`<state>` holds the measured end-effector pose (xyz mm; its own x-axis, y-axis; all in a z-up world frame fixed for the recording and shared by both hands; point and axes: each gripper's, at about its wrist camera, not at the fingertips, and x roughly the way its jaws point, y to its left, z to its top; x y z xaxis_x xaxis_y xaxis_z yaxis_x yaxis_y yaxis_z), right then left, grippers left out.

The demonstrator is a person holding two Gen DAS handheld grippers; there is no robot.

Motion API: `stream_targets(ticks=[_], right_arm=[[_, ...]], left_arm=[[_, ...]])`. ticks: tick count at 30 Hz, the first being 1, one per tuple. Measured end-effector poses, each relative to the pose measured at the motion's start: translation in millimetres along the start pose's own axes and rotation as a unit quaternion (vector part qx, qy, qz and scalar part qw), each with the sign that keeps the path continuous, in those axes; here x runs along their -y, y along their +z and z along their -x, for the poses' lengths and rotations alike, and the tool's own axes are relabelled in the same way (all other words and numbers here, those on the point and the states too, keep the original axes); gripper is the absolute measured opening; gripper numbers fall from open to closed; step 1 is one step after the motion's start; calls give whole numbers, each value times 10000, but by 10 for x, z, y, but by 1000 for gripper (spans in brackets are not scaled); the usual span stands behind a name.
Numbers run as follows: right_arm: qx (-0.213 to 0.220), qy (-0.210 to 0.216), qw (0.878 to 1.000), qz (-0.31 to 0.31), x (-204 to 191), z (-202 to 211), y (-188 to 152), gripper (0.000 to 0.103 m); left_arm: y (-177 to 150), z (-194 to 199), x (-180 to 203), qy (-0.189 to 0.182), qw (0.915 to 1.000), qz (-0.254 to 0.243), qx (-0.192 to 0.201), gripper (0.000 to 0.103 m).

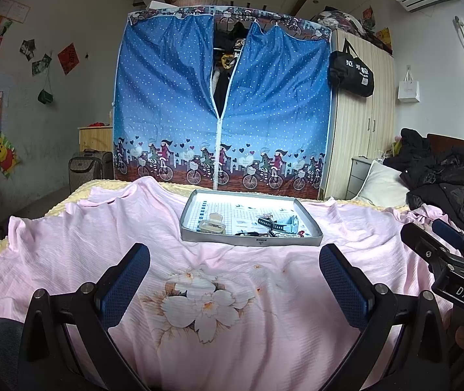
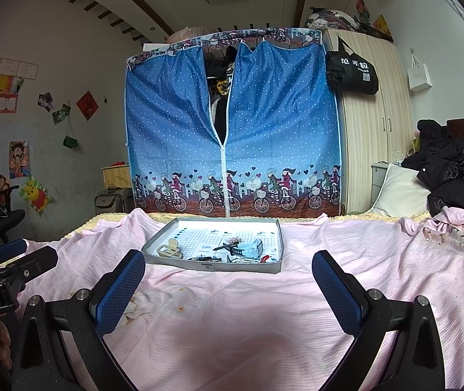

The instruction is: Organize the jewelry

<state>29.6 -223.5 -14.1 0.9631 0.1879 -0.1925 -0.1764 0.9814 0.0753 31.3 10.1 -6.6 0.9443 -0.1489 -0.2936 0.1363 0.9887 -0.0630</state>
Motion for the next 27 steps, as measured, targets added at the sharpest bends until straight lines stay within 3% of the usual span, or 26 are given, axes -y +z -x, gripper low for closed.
stream_targets(ticks=[22, 27], right_arm=[[-13, -3, 10000, 7, -22, 1, 14, 103], [-19, 1, 10000, 8, -27, 4, 16, 103]], left_arm=[[-41, -18, -24, -40, 9999, 93, -82, 102], [-56, 2, 54, 542, 9984, -143, -46, 102]])
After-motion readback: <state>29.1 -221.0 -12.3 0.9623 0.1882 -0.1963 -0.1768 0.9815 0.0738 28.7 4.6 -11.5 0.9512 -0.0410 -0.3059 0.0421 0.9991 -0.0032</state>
